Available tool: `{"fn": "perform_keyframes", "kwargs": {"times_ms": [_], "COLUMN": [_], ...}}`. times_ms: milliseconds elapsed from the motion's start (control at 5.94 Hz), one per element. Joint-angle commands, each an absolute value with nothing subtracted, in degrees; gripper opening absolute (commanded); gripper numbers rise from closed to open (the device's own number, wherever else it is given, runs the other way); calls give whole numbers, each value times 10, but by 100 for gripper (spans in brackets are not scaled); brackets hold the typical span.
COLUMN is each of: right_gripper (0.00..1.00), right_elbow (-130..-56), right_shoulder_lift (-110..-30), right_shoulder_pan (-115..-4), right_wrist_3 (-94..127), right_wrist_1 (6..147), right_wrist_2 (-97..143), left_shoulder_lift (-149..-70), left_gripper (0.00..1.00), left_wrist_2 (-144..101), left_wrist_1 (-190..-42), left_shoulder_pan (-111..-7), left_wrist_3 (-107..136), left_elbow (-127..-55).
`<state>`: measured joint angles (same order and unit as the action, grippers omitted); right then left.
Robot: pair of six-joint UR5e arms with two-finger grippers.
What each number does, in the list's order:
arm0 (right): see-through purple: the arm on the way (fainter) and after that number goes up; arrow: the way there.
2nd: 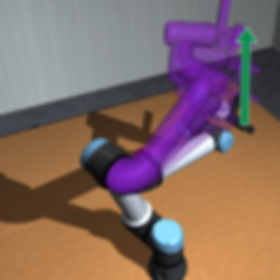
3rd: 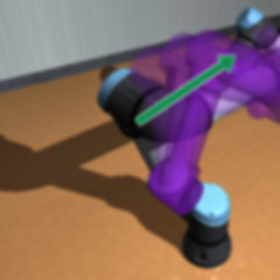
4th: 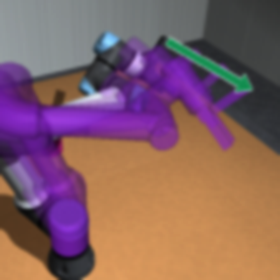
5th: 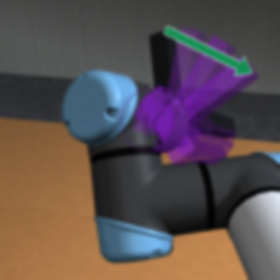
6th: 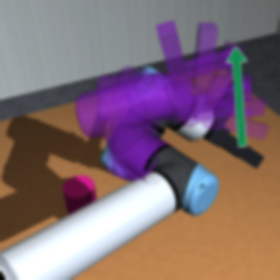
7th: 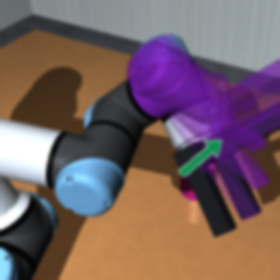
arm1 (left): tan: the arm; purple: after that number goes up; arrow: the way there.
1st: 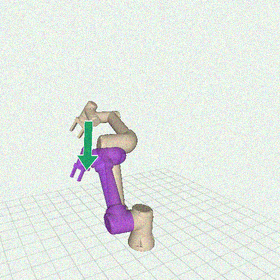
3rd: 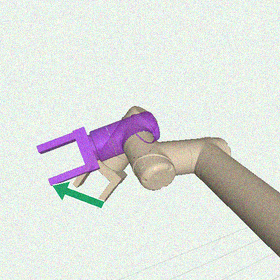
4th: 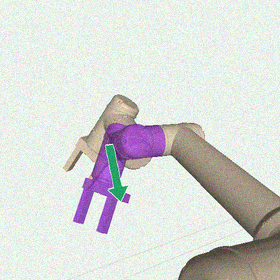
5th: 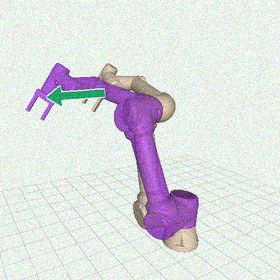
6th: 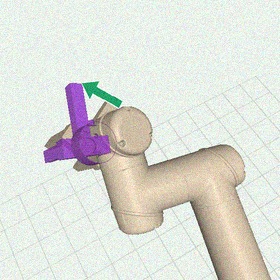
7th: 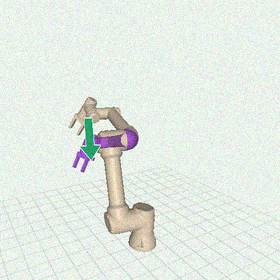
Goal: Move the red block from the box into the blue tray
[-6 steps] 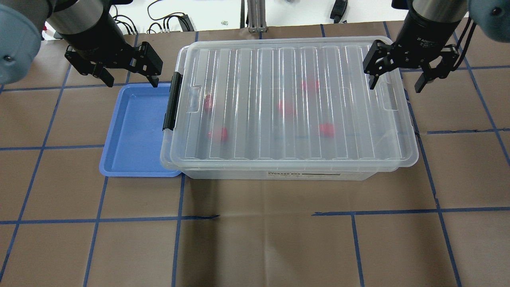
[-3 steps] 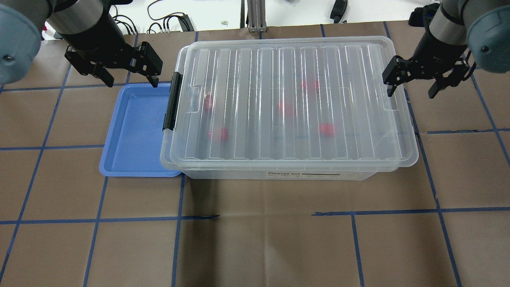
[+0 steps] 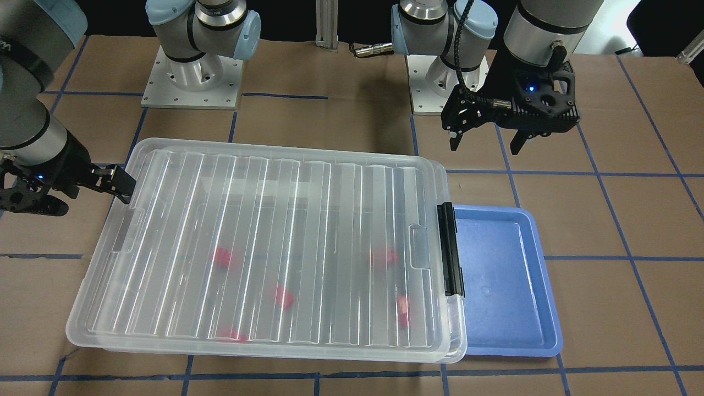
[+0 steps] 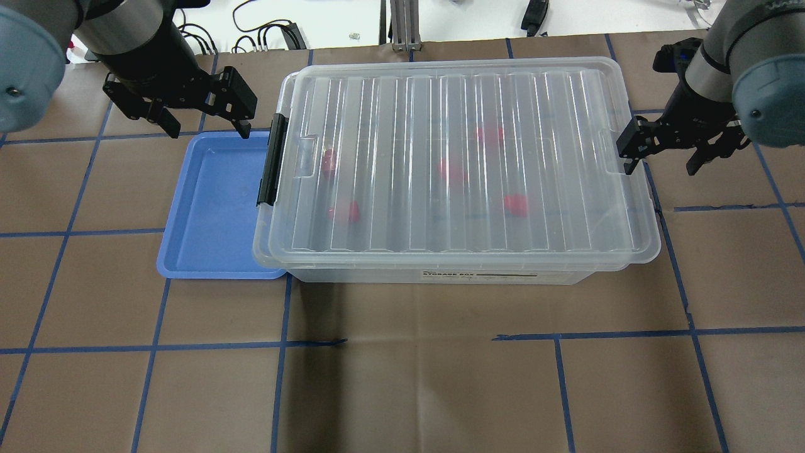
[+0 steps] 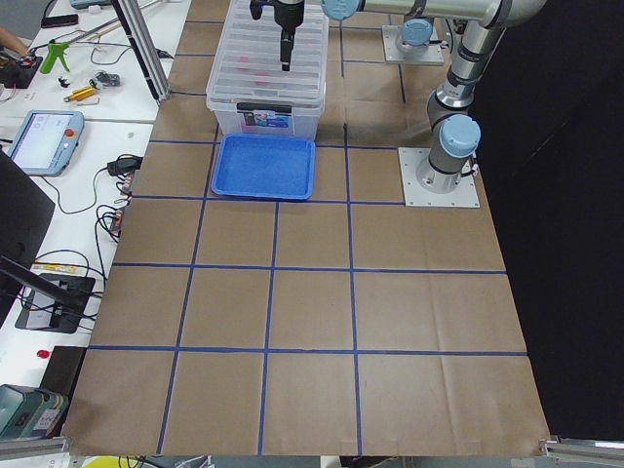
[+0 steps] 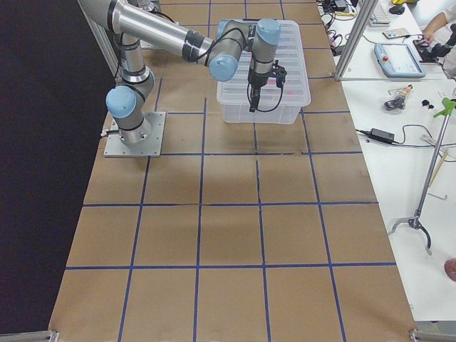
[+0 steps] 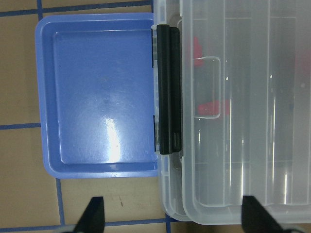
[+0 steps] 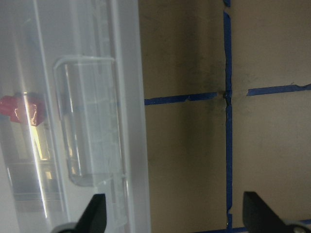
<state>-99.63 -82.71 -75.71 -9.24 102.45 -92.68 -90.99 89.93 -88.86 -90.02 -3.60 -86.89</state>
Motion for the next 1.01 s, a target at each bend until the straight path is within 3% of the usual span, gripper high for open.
{"fn": "perform_keyframes", "kwargs": {"times_ms": [0, 842], "right_gripper": [100, 100], "right_elbow": [-1003, -1005], "right_shoulder_lift": [-821, -814], "right_shoulder_pan": [-755, -701], "right_wrist_3": [-97, -190], "right_wrist_1": [1025, 1027], "right_wrist_2": [-930, -935], "left_shoulder_lift": [-909, -911], "left_gripper": [98, 98], "left_wrist_2": [901, 901], "left_wrist_1": [-882, -881], "left_shoulder_pan": [-900, -900], "left_wrist_3": [-37, -35], "left_elbow": [-880, -878]}}
